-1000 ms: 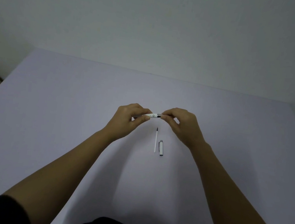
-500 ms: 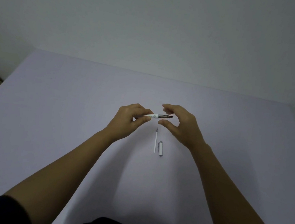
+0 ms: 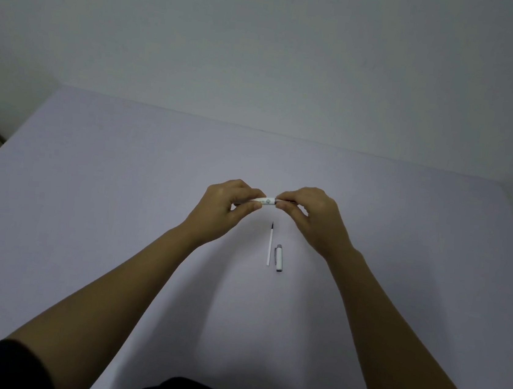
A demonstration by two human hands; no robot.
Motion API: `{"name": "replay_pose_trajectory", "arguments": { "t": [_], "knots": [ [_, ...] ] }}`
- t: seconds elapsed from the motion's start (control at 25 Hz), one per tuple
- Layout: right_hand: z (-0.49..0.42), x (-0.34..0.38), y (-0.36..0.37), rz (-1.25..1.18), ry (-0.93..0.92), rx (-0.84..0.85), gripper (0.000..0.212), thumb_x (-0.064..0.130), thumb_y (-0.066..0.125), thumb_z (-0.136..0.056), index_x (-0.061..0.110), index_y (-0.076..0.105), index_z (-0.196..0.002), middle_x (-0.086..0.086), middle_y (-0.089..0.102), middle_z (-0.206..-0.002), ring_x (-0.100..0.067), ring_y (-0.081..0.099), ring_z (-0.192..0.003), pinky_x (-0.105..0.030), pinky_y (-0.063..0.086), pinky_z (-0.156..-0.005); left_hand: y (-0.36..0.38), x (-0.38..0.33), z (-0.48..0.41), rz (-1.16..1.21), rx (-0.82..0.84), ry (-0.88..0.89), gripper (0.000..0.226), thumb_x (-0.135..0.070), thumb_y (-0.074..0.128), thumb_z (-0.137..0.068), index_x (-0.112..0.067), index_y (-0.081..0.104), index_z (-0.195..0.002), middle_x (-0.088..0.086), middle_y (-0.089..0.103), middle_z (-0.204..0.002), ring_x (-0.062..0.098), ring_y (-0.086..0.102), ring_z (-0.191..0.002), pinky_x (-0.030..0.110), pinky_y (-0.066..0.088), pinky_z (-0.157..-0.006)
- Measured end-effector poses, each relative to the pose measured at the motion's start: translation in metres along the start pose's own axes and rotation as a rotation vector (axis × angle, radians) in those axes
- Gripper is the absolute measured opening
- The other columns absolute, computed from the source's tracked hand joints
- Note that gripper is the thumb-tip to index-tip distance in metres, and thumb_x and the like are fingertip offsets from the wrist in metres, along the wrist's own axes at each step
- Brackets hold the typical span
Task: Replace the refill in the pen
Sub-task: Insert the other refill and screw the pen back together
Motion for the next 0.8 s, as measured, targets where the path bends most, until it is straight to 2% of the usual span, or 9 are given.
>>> {"name": "replay_pose_trajectory", "arguments": {
  "t": [0.08, 0.24, 0.32, 0.4, 0.44, 0.52, 0.6, 0.68, 0.8],
  "knots": [
    [-0.001, -0.001, 0.000, -0.025, 0.038, 0.008, 0.013, 0.018, 0.063, -0.087, 0.009, 0.072, -0.091, -0.006, 0.073, -0.080, -0.022, 0.063, -0.072, -0.025, 0.041, -0.074, 0.000, 0.000, 0.000, 0.005, -0.006, -0.003, 0.018, -0.017, 0.061, -0.087, -0.015, 0.069, -0.104, 0.003, 0.067, -0.089, -0.001, 0.051, -0.072, -0.001, 0.034, -0.069],
    [-0.003, 0.001, -0.001, -0.072, 0.029, 0.005, 0.013, 0.018, 0.065, -0.086, 0.009, 0.073, -0.092, -0.006, 0.074, -0.081, -0.022, 0.063, -0.072, -0.035, 0.050, -0.068, 0.000, 0.002, 0.001, 0.022, -0.018, -0.018, 0.018, -0.016, 0.061, -0.087, -0.016, 0.069, -0.104, 0.000, 0.064, -0.088, 0.002, 0.052, -0.072, 0.000, 0.035, -0.069],
    [-0.002, -0.004, 0.001, -0.157, 0.076, 0.013, 0.026, 0.024, 0.066, -0.084, 0.011, 0.069, -0.106, -0.003, 0.074, -0.096, -0.013, 0.065, -0.085, -0.025, 0.053, -0.079, 0.000, 0.003, 0.002, 0.032, -0.025, -0.030, 0.018, -0.017, 0.060, -0.088, -0.016, 0.069, -0.104, -0.003, 0.062, -0.085, 0.002, 0.053, -0.072, 0.001, 0.035, -0.069],
    [0.001, -0.015, 0.004, -0.272, 0.231, -0.008, 0.041, 0.033, 0.060, -0.086, 0.014, 0.058, -0.123, 0.005, 0.066, -0.111, -0.001, 0.059, -0.099, -0.004, 0.042, -0.089, -0.001, 0.006, 0.002, 0.039, -0.027, -0.052, 0.018, -0.017, 0.059, -0.089, -0.017, 0.069, -0.104, -0.005, 0.060, -0.082, 0.003, 0.053, -0.071, 0.001, 0.035, -0.068],
    [0.005, -0.021, 0.007, -0.302, 0.311, -0.040, 0.043, 0.035, 0.054, -0.089, 0.014, 0.055, -0.126, 0.007, 0.063, -0.113, 0.001, 0.057, -0.103, 0.000, 0.039, -0.090, -0.001, 0.007, 0.003, 0.043, -0.023, -0.065, 0.018, -0.017, 0.059, -0.089, -0.017, 0.069, -0.104, -0.005, 0.060, -0.082, 0.003, 0.053, -0.071, 0.001, 0.035, -0.068],
    [0.020, -0.037, 0.020, -0.261, 0.449, -0.091, 0.039, 0.033, 0.045, -0.094, 0.012, 0.057, -0.124, 0.001, 0.065, -0.115, -0.005, 0.057, -0.107, -0.005, 0.039, -0.091, 0.000, 0.008, 0.006, 0.044, -0.014, -0.079, 0.018, -0.018, 0.059, -0.089, -0.017, 0.069, -0.104, -0.004, 0.060, -0.082, 0.004, 0.053, -0.071, 0.001, 0.035, -0.068],
    [0.039, -0.052, 0.039, -0.138, 0.590, -0.065, 0.032, 0.026, 0.048, -0.095, 0.008, 0.061, -0.118, -0.010, 0.068, -0.111, -0.017, 0.061, -0.101, -0.021, 0.044, -0.091, -0.001, 0.008, 0.007, 0.042, -0.019, -0.077, 0.018, -0.018, 0.059, -0.089, -0.018, 0.069, -0.103, -0.004, 0.061, -0.082, 0.005, 0.054, -0.071, 0.002, 0.035, -0.067],
    [0.059, -0.063, 0.063, -0.055, 0.729, 0.071, 0.031, 0.023, 0.056, -0.091, 0.005, 0.062, -0.115, -0.016, 0.068, -0.105, -0.025, 0.063, -0.094, -0.031, 0.047, -0.087, -0.004, 0.008, 0.005, 0.044, -0.030, -0.076, 0.018, -0.018, 0.059, -0.089, -0.019, 0.069, -0.103, -0.005, 0.061, -0.081, 0.006, 0.054, -0.072, 0.003, 0.036, -0.068],
    [0.084, -0.067, 0.091, -0.010, 0.826, 0.280, 0.038, 0.025, 0.063, -0.086, 0.003, 0.060, -0.116, -0.017, 0.067, -0.108, -0.029, 0.063, -0.098, -0.033, 0.046, -0.086, -0.007, 0.007, 0.003, 0.055, -0.039, -0.074, 0.017, -0.019, 0.059, -0.089, -0.020, 0.070, -0.102, -0.008, 0.060, -0.081, 0.002, 0.054, -0.072, 0.002, 0.036, -0.070]
  ]
}}
Point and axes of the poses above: each hand's wrist, its own z-axis away from the middle knuckle, its own y-axis out of the palm, x = y × z, the point moved 3 cm from there along -z, towards the middle knuckle
